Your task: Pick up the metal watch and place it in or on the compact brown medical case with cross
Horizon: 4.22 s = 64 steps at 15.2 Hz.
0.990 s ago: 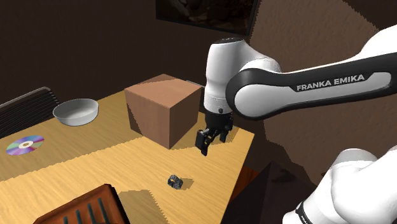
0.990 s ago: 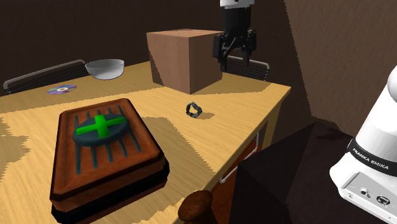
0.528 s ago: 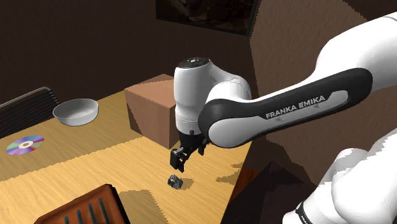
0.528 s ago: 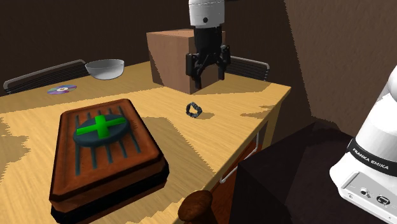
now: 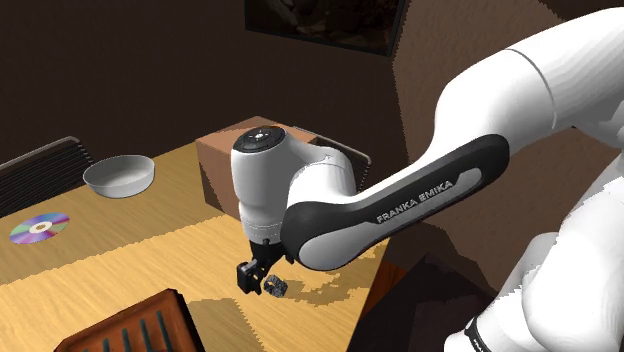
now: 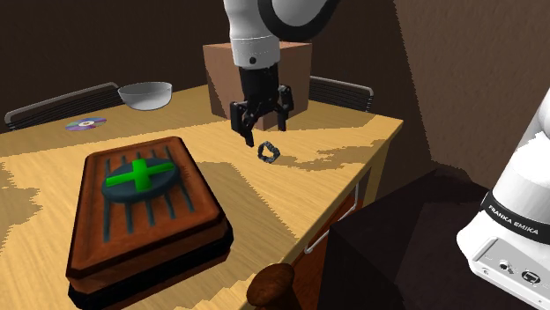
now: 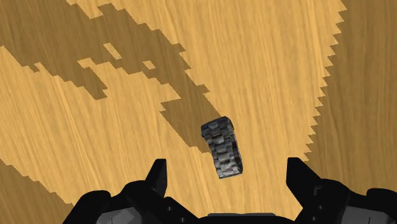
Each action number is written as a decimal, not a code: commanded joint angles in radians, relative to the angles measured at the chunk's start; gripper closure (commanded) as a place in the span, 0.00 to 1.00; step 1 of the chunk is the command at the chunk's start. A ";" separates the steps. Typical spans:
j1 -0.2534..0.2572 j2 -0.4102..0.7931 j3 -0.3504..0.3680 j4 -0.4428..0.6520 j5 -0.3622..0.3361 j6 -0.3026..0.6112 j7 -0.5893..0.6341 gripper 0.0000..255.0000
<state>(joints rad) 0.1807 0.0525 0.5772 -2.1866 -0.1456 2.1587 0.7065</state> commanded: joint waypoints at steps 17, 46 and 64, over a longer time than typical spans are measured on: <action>0.003 0.048 -0.005 -0.031 -0.041 0.068 0.030 1.00; -0.008 -0.118 -0.007 0.140 0.083 -0.233 -0.080 1.00; 0.121 0.108 0.106 0.495 -0.034 -0.430 0.175 1.00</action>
<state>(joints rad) 0.2825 0.1293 0.6721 -1.7242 -0.1607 1.7399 0.8475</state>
